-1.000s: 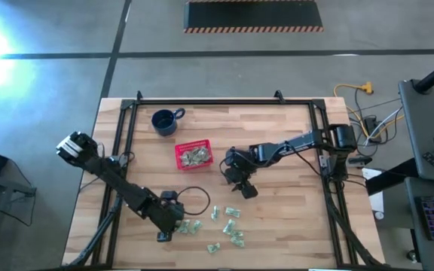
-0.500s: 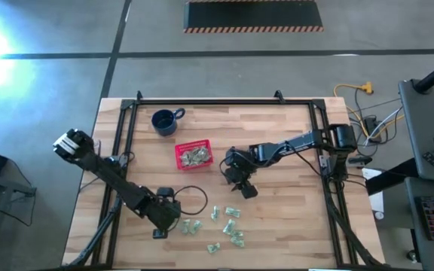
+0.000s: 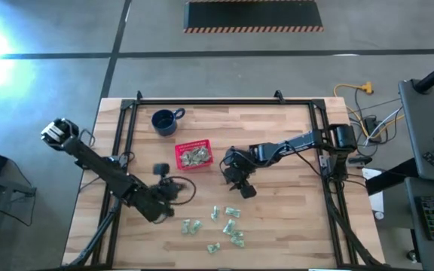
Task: Pick and place items into bin
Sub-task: Put the green stevia packet into the red bin
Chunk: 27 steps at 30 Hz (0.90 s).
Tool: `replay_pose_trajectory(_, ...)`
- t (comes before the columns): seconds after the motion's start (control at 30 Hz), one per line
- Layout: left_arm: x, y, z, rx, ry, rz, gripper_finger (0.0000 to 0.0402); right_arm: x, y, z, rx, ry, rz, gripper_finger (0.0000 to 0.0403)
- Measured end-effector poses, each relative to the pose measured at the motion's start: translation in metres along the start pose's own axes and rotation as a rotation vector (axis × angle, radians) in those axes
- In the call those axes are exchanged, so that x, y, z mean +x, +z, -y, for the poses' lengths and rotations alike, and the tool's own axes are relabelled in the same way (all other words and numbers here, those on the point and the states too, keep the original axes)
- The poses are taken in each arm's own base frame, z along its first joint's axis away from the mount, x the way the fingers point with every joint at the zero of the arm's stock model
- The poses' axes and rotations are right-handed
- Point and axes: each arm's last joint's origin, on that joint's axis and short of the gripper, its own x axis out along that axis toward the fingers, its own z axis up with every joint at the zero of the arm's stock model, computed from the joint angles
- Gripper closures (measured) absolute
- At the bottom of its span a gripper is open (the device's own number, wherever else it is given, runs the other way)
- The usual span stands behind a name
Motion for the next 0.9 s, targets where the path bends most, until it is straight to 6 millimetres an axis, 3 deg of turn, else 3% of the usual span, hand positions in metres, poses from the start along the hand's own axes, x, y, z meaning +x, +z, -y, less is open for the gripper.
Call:
replay_pose_trajectory(0.2, 0.0, 0.005, -0.029, 0.006, 0.276, 0.068, 0.0389, 0.0, 0.0, 0.0, -0.002, -0.002, 0.005, 0.0281)
replay_pose_trajectory(0.5, 0.037, -0.011, -0.07, -0.038, 0.466, -0.081, 0.0389, 0.003, -0.004, 0.0, -0.008, -0.008, 0.021, 0.0284)
replay_pose_trajectory(0.9, 0.06, -0.013, -0.094, -0.041, 0.395, -0.11, 0.0389, 0.004, -0.008, -0.001, 0.001, -0.006, 0.018, 0.0297)
